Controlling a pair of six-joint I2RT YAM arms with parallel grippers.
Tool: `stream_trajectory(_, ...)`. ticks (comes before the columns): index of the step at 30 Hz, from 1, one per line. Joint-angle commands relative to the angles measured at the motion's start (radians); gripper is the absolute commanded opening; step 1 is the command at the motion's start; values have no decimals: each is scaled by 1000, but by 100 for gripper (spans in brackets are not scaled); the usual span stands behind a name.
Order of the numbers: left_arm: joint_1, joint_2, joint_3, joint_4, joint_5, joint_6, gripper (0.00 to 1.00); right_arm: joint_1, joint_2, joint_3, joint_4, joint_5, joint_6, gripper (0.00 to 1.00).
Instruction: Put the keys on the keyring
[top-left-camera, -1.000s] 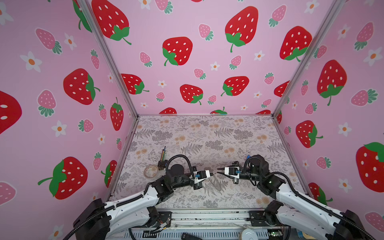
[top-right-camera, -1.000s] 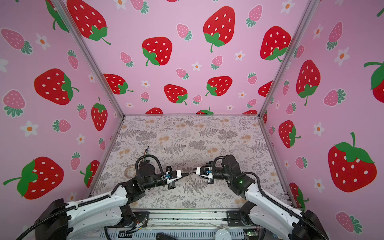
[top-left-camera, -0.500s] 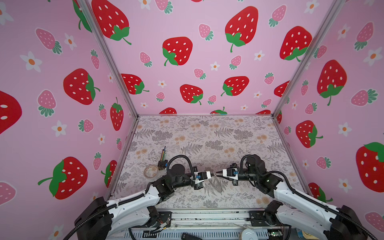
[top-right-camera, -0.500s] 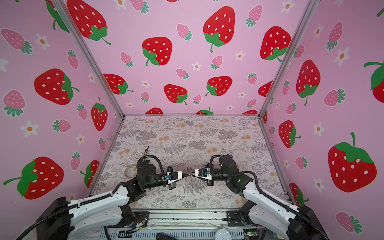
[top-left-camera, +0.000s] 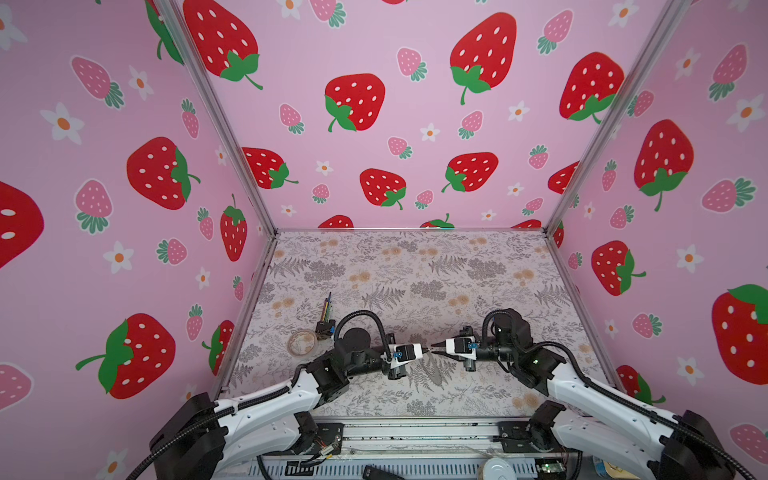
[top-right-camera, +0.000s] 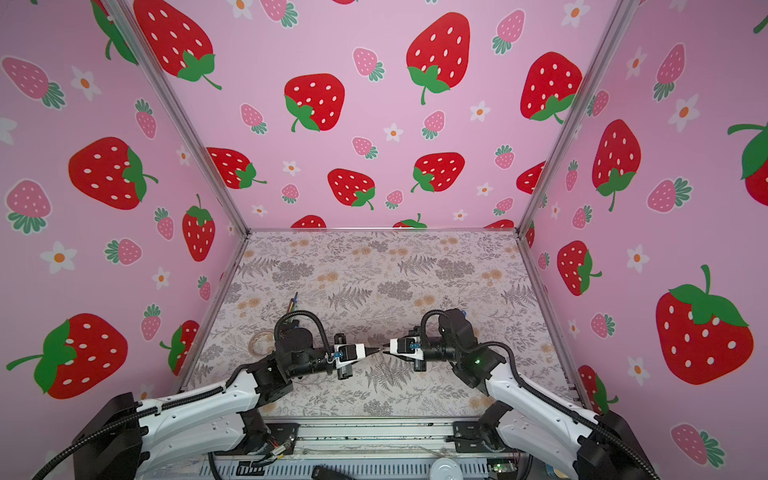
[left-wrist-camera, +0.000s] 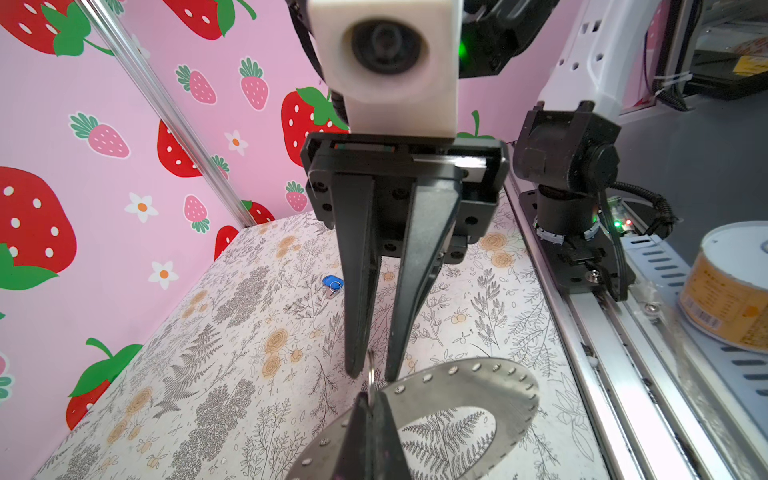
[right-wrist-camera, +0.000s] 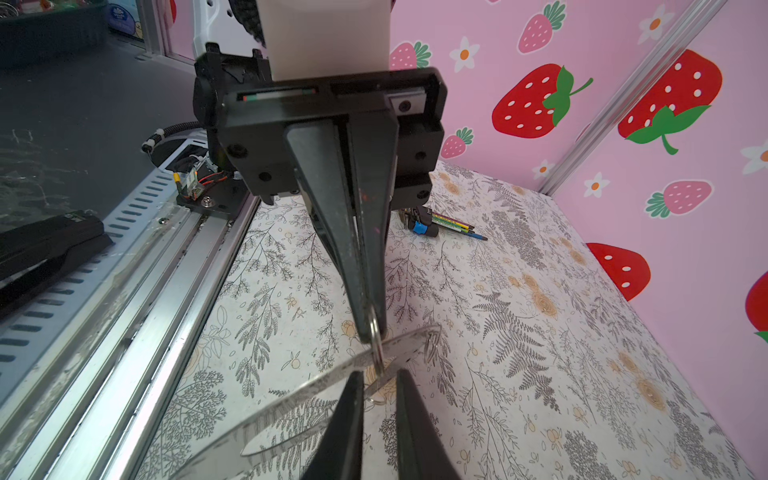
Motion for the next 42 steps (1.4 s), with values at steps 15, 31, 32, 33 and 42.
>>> stream_trajectory(15,-8,-1,46,-7,6,40,0,11,24,42,23,-45,9,4)
stream_trajectory(31,-12,-168,95,-344,-186,232,39,11,48,149,-278,124,-54,0)
stream_trajectory(32,-14,-178,87,-337,-192,232,38,11,60,164,-299,135,-49,0)
stream_trajectory(33,-19,-185,83,-329,-197,231,38,11,74,178,-322,144,-43,0)
stream_trajectory(42,-79,-120,97,-289,-256,243,34,18,133,259,-429,184,-5,0)
